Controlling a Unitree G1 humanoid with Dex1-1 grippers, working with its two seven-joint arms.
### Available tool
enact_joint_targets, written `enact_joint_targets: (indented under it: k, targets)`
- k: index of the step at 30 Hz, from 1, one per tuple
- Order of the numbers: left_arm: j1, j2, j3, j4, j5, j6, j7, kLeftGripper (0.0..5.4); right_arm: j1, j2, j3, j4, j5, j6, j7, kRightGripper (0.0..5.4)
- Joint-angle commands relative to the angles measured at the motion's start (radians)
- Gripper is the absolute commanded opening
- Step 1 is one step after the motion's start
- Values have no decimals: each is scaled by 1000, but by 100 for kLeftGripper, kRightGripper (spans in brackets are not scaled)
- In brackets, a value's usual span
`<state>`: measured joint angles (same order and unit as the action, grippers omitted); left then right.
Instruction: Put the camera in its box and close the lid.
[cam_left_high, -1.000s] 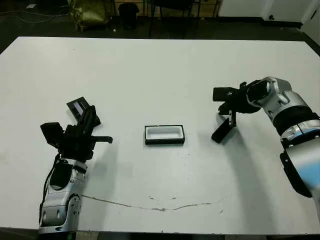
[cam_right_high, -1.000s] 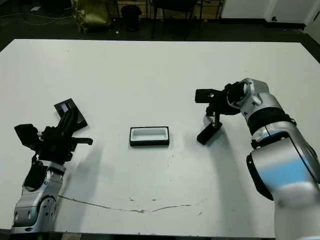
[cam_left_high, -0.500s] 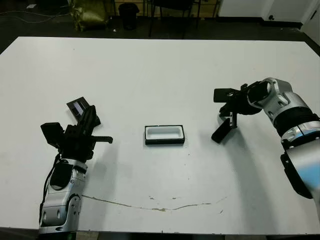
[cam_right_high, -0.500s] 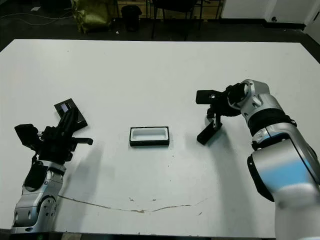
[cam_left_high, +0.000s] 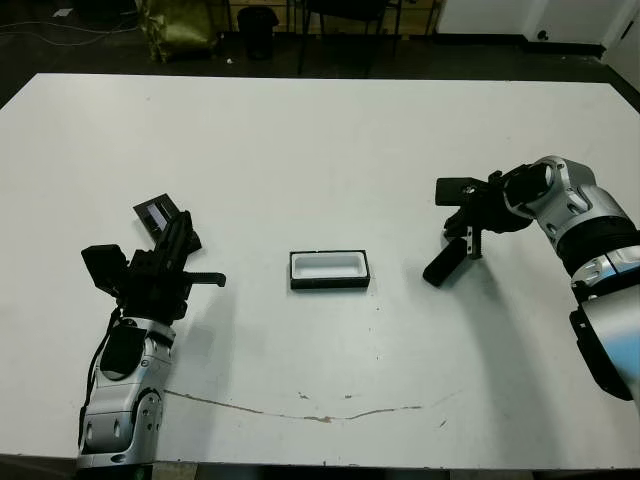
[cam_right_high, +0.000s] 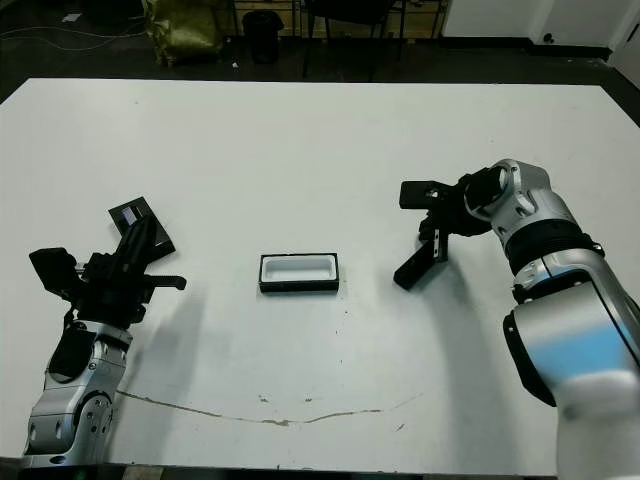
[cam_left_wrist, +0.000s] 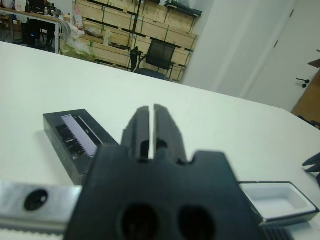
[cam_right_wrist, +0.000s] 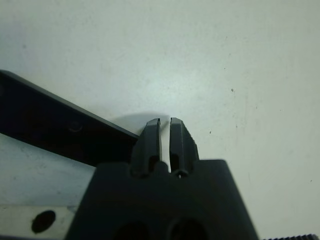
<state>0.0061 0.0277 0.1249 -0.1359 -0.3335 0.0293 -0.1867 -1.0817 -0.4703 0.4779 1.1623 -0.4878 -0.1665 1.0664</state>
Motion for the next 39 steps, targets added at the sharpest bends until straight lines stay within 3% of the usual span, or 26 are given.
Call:
enact_joint_targets:
  k: [1, 5, 16, 22, 39]
  targets:
    - [14, 5, 1, 13, 11, 4, 1, 2, 41, -27, 12, -17, -17, -22, -13, 0]
    - [15, 4, 3, 7, 6, 16, 7, 2, 47, -35, 6, -29, -8, 2, 8, 0]
    - [24, 0, -8, -11, 26, 21, 27, 2, 71, -68, -18, -79, 42, -39, 100, 0]
    - [23, -4, -2, -7, 5, 23, 19, 2, 79, -79, -18, -125, 47, 3, 170, 0]
    - [22, -1, -2, -9, 20, 25, 31, 2, 139, -144, -30, -239, 73, 23, 251, 0]
